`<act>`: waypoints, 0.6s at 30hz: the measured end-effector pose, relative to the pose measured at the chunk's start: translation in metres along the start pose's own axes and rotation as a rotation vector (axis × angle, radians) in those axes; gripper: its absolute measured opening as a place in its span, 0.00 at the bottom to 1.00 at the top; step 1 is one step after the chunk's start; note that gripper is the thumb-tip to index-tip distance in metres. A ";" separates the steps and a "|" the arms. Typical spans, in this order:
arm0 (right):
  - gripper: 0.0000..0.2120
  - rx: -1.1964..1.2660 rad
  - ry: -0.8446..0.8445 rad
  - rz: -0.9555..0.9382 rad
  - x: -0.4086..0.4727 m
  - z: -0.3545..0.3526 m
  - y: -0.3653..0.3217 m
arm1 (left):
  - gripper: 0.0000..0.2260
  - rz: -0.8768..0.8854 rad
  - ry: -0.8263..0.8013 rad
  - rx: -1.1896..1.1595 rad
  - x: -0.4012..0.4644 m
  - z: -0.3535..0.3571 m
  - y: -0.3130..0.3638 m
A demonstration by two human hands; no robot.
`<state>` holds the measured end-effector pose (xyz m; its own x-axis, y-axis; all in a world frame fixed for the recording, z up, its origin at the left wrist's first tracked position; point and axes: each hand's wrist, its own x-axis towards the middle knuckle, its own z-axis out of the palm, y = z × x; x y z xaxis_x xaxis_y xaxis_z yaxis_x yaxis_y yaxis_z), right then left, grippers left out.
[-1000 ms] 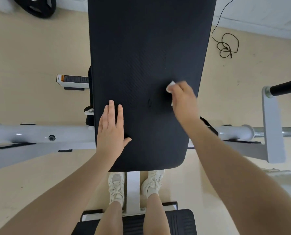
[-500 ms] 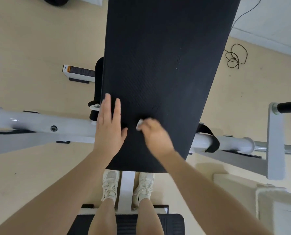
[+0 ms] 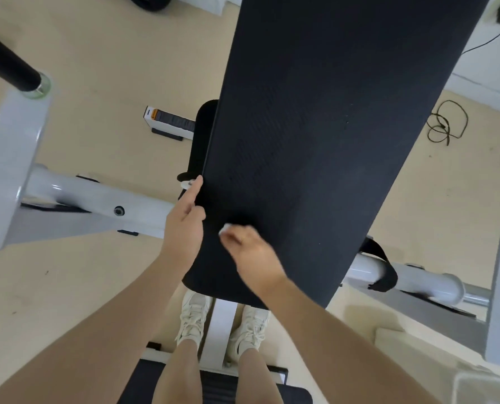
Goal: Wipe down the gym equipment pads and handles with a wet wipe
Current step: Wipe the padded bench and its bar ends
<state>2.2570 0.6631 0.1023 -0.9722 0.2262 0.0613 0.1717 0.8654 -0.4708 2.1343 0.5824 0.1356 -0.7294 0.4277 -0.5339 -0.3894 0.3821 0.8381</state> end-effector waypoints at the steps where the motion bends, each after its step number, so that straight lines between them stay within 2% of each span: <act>1: 0.21 -0.016 -0.064 -0.039 -0.005 0.004 -0.004 | 0.26 -0.020 -0.029 -0.026 0.002 -0.005 0.000; 3: 0.18 -0.103 -0.109 -0.130 0.003 0.001 -0.002 | 0.24 -0.053 -0.068 -0.062 0.006 -0.011 0.002; 5: 0.12 -0.170 -0.058 -0.147 0.027 -0.009 0.004 | 0.20 -0.097 -0.079 -0.140 0.008 -0.013 0.009; 8: 0.14 -0.233 0.120 -0.072 0.084 -0.035 0.013 | 0.14 -0.153 -0.126 -0.212 0.006 -0.015 0.020; 10: 0.14 -0.227 0.216 -0.021 0.119 -0.048 0.014 | 0.14 -0.135 -0.192 -0.215 0.005 -0.017 0.023; 13: 0.18 -0.132 0.311 0.114 0.136 -0.043 0.004 | 0.16 -0.151 -0.223 -0.279 0.008 -0.027 0.021; 16: 0.15 0.008 0.198 0.157 0.096 -0.013 -0.005 | 0.21 -0.151 -0.225 -0.356 0.015 -0.036 0.009; 18: 0.15 0.017 0.107 0.076 0.061 0.005 -0.012 | 0.21 -0.147 -0.239 -0.332 0.014 -0.036 0.004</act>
<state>2.1946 0.6642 0.1071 -0.9337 0.3380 0.1184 0.2404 0.8366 -0.4922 2.1021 0.5600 0.1352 -0.5171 0.5812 -0.6283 -0.6675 0.1857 0.7211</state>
